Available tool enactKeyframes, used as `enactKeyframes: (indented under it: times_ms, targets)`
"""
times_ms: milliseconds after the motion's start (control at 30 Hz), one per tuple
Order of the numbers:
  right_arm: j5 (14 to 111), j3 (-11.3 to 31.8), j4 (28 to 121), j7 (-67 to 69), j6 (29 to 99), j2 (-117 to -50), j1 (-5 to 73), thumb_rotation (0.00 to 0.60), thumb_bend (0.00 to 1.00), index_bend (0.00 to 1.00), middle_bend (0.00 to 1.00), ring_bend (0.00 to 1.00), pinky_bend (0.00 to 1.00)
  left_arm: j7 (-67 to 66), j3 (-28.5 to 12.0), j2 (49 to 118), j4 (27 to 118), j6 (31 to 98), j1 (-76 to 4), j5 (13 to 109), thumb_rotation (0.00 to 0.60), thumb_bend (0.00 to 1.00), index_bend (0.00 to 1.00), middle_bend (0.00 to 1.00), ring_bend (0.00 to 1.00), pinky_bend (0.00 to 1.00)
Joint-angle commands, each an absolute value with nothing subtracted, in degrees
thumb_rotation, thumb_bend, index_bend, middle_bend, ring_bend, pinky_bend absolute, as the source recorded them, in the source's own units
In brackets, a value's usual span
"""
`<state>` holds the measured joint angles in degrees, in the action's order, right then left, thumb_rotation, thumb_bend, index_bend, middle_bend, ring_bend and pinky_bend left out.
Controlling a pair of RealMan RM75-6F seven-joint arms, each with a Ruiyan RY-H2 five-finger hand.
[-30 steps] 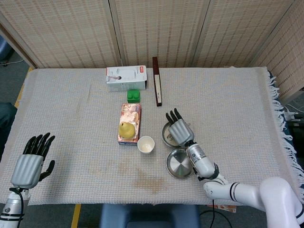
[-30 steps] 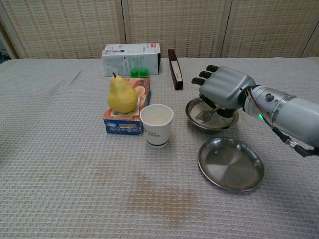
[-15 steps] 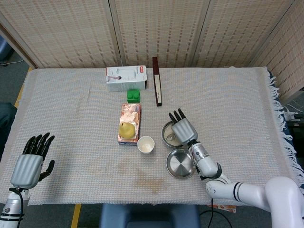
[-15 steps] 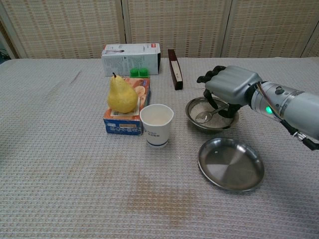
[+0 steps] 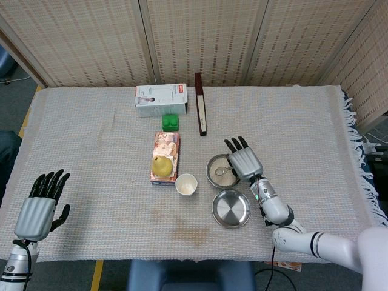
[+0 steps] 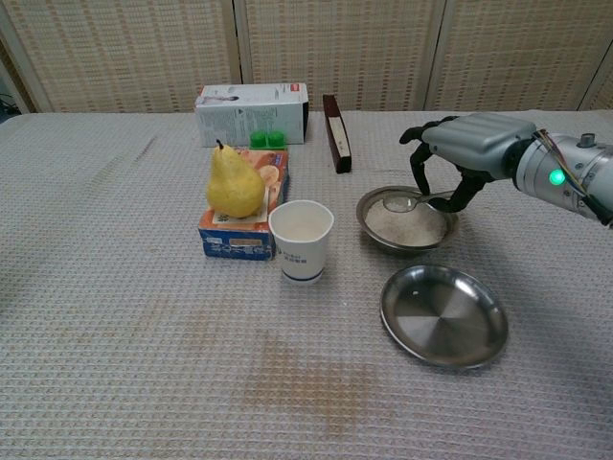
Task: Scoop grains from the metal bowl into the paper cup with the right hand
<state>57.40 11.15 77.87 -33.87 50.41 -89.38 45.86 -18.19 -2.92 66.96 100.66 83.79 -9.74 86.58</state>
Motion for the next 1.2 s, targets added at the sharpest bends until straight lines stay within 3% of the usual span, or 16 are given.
enactKeyframes:
  times_ms: [33, 367, 667, 1200]
  targets:
    - [58.05, 12.02, 80.49, -30.81, 49.84, -87.58, 45.75, 0.600, 0.33, 0.73, 0.06, 0.00, 0.00, -18.09, -2.89, 66.91, 100.69, 83.94, -9.67, 86.75, 0.600, 0.44, 0.00, 0.00, 0.00, 0.07]
    - [56.98, 13.24, 86.82, -31.75, 50.79, -86.26, 48.11, 0.600, 0.33, 0.73, 0.06, 0.00, 0.00, -17.50, -2.86, 66.41, 100.90, 83.79, -9.58, 86.58, 0.600, 0.44, 0.00, 0.00, 0.00, 0.07]
    - [51.54, 13.20, 88.95, -41.08, 52.32, -88.88, 53.11, 0.600, 0.33, 0.73, 0.06, 0.00, 0.00, -16.68, -2.82, 65.83, 101.21, 84.42, -9.31, 87.23, 0.600, 0.44, 0.00, 0.00, 0.00, 0.07]
    - [44.55, 8.77, 89.10, -63.27, 59.63, -95.19, 61.68, 0.600, 0.33, 0.72, 0.06, 0.00, 0.00, -15.77, -2.52, 64.94, 102.07, 85.88, -8.62, 88.98, 0.600, 0.44, 0.00, 0.00, 0.00, 0.07]
